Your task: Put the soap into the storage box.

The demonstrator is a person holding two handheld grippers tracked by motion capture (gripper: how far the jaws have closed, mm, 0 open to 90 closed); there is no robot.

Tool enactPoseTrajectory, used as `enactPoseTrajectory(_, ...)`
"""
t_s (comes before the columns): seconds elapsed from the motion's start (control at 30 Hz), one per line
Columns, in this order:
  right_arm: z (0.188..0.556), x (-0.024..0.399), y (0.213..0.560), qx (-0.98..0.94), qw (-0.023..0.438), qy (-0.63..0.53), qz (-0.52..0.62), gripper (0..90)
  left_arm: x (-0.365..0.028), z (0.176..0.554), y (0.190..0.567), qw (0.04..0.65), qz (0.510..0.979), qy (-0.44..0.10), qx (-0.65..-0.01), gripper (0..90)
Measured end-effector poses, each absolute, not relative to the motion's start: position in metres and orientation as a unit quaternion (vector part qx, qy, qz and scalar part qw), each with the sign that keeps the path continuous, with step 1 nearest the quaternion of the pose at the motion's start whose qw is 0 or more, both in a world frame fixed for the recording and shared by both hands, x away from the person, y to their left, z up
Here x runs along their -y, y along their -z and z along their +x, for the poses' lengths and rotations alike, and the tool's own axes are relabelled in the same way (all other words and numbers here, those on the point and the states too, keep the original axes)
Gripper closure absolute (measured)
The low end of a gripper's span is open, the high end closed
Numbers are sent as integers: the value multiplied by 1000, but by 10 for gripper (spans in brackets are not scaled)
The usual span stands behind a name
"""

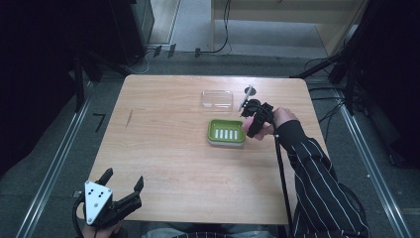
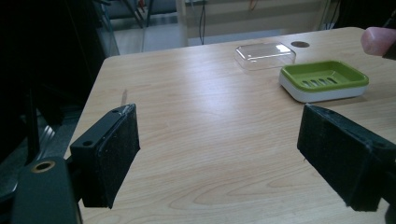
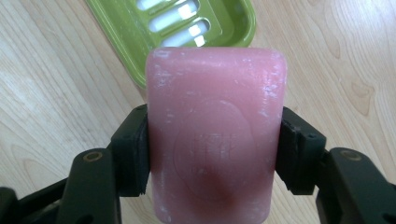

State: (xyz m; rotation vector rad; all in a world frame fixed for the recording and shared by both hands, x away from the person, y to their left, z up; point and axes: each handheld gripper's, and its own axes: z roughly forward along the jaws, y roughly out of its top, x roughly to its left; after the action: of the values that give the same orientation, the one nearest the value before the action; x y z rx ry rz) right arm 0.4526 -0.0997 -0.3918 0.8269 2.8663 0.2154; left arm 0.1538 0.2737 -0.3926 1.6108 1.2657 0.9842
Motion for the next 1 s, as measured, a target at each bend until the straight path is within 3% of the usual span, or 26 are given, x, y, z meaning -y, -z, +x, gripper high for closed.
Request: enactPoseTrajectory(1.0, 463, 68, 397, -969, 76, -76, 222, 390, -278, 143, 391, 410, 632, -403, -520, 134)
